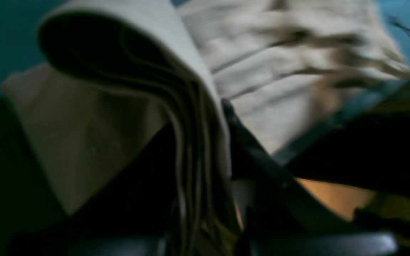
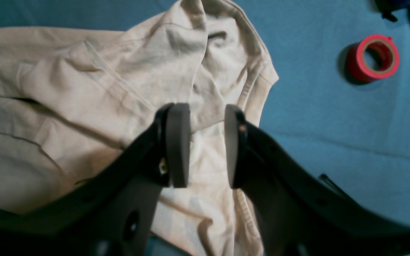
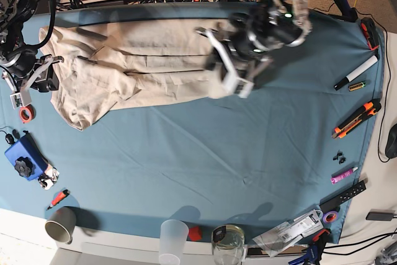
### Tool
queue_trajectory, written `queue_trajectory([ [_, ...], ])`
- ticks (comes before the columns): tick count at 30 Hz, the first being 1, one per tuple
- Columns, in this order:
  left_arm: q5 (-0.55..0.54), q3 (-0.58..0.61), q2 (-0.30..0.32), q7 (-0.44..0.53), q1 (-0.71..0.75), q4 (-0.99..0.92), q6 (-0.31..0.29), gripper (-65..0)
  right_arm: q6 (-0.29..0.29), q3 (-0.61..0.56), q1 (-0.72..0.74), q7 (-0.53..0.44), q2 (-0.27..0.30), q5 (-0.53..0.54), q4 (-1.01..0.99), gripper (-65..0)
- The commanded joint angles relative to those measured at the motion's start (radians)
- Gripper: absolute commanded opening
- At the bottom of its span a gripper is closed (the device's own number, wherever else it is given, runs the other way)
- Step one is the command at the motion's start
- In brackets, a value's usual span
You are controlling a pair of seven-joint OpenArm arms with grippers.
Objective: Fold the T-shirt properly
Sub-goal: 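Lift the strip end with the left gripper and fold it toward the right gripper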
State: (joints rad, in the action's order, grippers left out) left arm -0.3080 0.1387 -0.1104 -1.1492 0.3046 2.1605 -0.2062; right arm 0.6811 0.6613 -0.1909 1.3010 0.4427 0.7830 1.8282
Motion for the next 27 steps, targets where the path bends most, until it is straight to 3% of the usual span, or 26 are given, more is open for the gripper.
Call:
queue_trajectory([
  [1,0.005,0.036,-0.017,0.028,-0.009,0.018,-0.003,-65.0,0.001,0.010,0.011,-0.026,0.020,0.009,0.018,-47.8],
  [8,0.182,0.242,-0.031,0.138,-0.049,-0.043,0.034,-65.0,0.000,0.010,0.010,-0.014,0.020,0.007,0.018,-47.8],
  [16,0.163,0.280,-0.047,0.147,-0.106,-0.159,0.026,-65.0,-0.002,0.022,0.011,-0.023,0.021,-0.135,0.018,-47.8],
  [22,0.132,0.284,-0.047,0.139,-0.126,-0.234,0.032,-65.0,-0.003,0.082,0.011,-0.037,0.020,-0.137,0.018,-47.8],
  [27,0.132,0.284,-0.047,0.190,-0.145,-0.234,0.028,-65.0,-0.003,0.100,0.011,-0.038,0.020,-0.137,0.018,-47.8],
])
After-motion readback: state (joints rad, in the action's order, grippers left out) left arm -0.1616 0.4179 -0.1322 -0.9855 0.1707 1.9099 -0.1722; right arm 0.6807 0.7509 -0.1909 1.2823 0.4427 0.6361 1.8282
